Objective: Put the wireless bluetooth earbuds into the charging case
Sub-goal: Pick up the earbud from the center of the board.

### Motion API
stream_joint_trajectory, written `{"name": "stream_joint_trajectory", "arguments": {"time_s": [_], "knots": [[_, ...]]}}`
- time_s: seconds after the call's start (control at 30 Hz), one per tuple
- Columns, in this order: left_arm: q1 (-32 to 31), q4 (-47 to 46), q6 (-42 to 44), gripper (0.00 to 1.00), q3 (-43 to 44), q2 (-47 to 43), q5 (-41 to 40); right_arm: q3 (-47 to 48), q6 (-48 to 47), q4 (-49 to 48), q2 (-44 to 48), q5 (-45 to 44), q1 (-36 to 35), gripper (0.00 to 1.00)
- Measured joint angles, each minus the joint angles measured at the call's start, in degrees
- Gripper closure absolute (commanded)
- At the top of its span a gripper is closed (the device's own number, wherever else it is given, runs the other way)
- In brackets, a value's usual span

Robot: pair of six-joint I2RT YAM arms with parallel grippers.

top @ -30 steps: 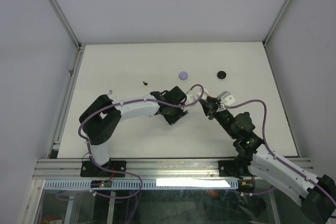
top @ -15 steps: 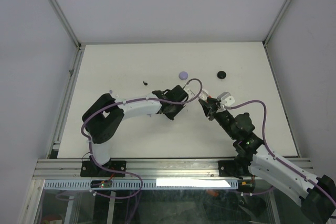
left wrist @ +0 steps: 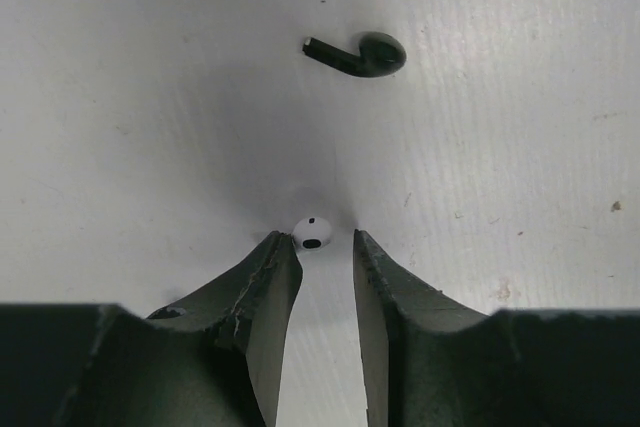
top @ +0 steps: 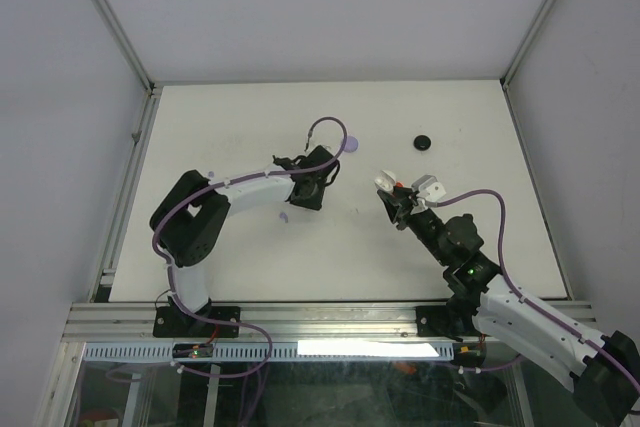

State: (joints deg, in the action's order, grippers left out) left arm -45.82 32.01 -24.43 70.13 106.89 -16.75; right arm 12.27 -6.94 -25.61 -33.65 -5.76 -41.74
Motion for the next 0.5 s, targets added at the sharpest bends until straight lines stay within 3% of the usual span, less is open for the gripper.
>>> {"name": "stream_joint_trajectory", "arguments": {"time_s": [0.2,0.5], "knots": [[0.52,0.72,-1.27,0.55,0.94,-0.37,0.04,0.00,0.00,0.00,0.02,0.15,0.00,0.96],[0.55,4.02,7.15,0.61,3.54,-3.96,1.92,0.00,0.02,0.00,0.22,0.59,0.00,0.96]]}}
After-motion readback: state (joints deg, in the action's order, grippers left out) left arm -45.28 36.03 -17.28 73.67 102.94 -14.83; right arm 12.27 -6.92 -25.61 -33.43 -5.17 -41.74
